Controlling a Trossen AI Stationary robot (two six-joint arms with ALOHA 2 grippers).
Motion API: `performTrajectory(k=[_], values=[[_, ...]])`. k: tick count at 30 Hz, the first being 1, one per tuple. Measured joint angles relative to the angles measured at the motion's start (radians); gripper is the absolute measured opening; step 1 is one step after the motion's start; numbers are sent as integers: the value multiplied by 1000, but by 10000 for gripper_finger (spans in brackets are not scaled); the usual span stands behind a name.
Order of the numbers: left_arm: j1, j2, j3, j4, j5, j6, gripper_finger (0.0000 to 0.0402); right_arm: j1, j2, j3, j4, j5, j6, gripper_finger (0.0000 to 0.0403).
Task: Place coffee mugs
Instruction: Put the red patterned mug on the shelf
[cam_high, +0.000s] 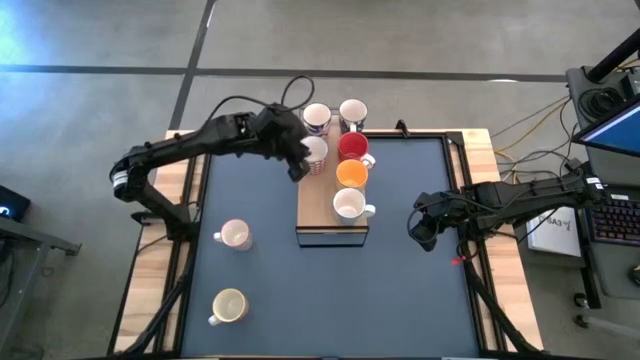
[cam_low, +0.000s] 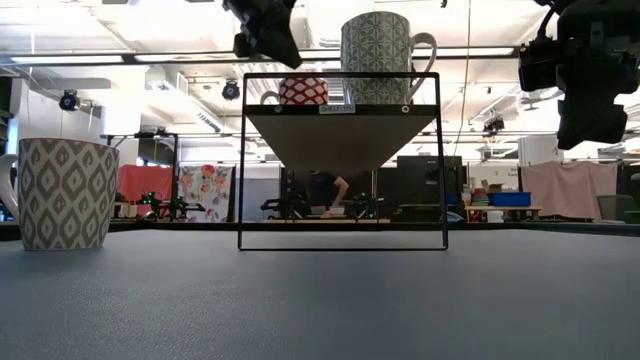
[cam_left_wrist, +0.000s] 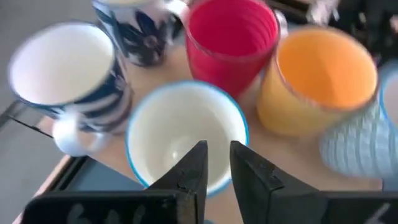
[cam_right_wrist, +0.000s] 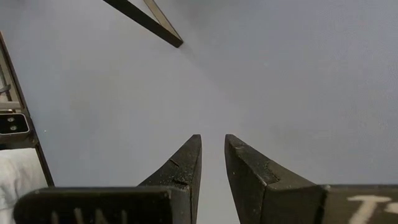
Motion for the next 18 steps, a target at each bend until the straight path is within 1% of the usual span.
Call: performTrajectory(k=[4,10,14,18], values=[[1,0,0,-37,56,82,74,0,0,0,0,0,0,61],[-6,4,0,-55,61,216,102,0,0,0,0,0,0,61],[-6,20,0,-57,71,291,107,0,0,0,0,0,0,61],[-6,33,0,-56,88,326,107,0,0,0,0,0,0,61]])
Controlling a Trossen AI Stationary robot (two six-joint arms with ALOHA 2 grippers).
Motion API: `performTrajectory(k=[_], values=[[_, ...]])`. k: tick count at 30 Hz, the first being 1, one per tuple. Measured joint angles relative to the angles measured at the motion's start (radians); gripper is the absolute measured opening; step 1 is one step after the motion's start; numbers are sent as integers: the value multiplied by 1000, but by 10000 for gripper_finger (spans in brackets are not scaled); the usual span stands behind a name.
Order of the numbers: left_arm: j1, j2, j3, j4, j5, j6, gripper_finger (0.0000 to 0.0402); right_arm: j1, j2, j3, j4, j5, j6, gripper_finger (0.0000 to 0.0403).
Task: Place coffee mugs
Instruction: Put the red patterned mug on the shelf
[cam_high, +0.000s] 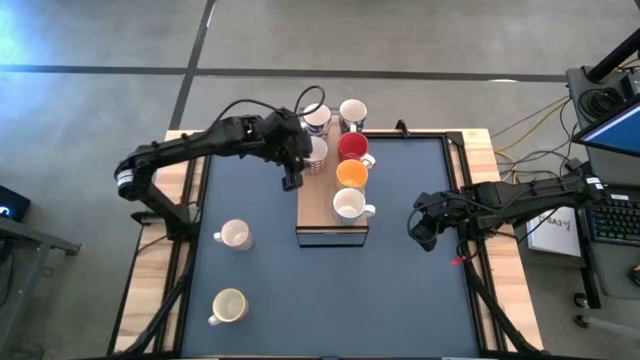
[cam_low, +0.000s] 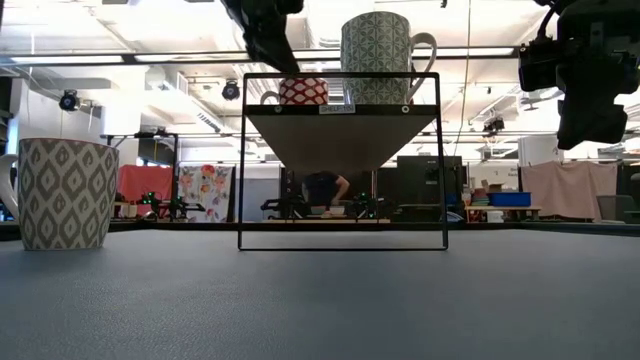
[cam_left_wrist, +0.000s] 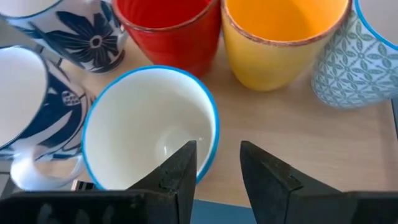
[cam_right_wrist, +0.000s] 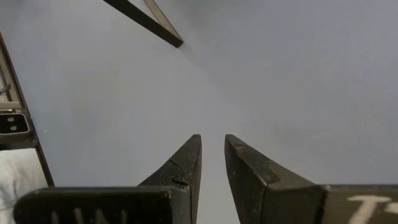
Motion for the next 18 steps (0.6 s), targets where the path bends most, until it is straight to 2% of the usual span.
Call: performTrajectory(k=[5,18], values=[[0,22,0,-1,1,17,100,0,0,0,0,0,0,61],[2,64,-1,25,-1,17,25,0,0,0,0,0,0,61]])
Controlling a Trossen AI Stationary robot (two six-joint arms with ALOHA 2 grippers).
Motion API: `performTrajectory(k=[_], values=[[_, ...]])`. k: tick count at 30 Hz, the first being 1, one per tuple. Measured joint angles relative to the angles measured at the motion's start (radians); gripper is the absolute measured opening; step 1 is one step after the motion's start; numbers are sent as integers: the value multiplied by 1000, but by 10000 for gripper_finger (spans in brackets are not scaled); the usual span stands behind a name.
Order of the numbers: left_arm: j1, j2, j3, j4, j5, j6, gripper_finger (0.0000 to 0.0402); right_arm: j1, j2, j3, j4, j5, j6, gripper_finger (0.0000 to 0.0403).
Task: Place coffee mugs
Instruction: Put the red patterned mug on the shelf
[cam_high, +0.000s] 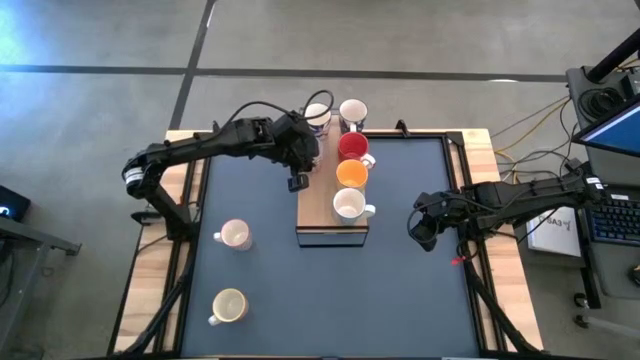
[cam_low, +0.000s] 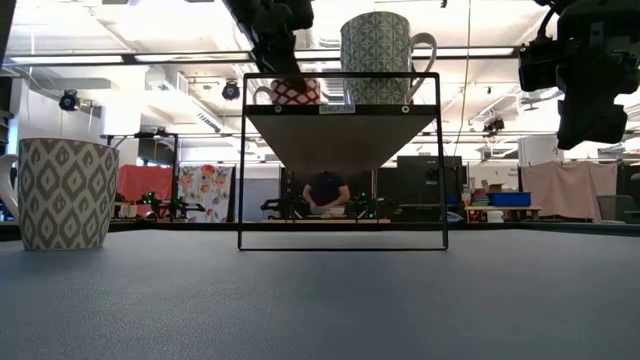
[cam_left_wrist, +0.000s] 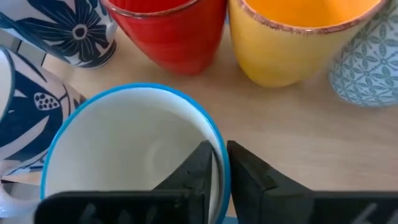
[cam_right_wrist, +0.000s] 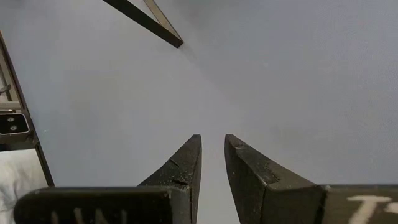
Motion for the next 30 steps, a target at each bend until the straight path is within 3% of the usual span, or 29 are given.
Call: performTrajectory(k=[30], values=[[32,0,-1,74,-22,40,29,0,0,0,0,0,0,61]])
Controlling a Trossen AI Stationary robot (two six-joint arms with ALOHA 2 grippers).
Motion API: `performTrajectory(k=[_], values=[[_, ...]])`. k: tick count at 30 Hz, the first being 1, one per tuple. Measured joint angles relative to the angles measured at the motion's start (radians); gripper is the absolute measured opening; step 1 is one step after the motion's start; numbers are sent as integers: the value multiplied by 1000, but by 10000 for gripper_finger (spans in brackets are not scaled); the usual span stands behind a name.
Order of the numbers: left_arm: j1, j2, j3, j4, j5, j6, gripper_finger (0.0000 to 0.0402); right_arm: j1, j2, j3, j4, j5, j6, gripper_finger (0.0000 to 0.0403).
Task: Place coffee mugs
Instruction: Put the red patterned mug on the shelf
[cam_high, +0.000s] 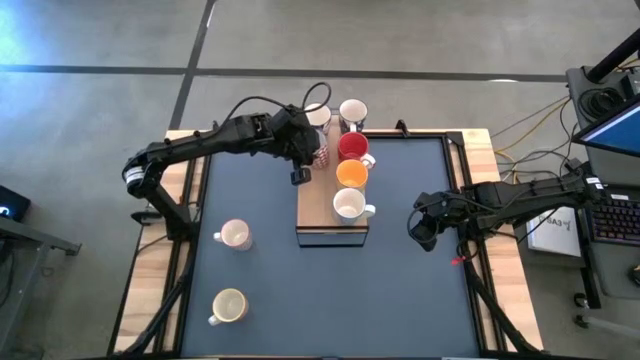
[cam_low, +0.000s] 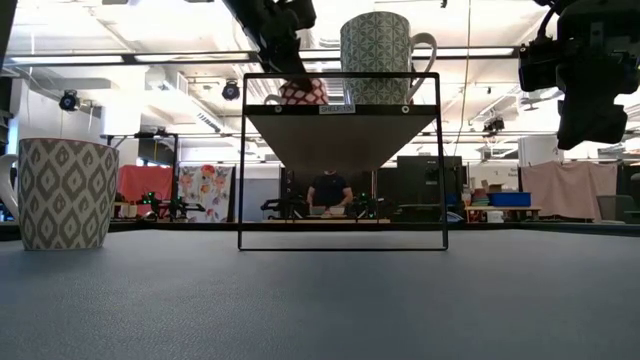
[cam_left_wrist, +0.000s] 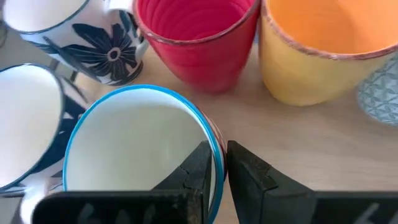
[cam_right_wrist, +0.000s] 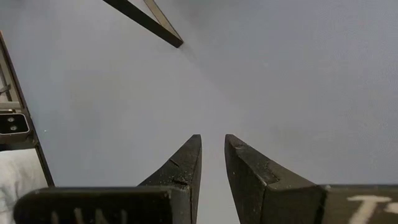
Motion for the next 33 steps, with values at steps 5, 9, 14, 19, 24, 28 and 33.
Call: performTrajectory(k=[5,9,14,19,24,28,33], values=[[1,0,0,0,-15,0,30,0,0,0,0,0,0,61],[2,0,0,0,-14,-7,30,0,0,0,0,0,0,61],[2,0,0,-4,-13,-10,30,0,0,0,0,0,0,61],[2,0,0,-8,-13,-11,30,0,0,0,0,0,0,61],[2,0,0,-9,-13,-11,31,0,0,0,0,0,0,61],[2,0,0,-2,-12,-11,45,0,0,0,0,0,0,61],[2,0,0,-3,-12,-11,68,0,0,0,0,0,0,61]])
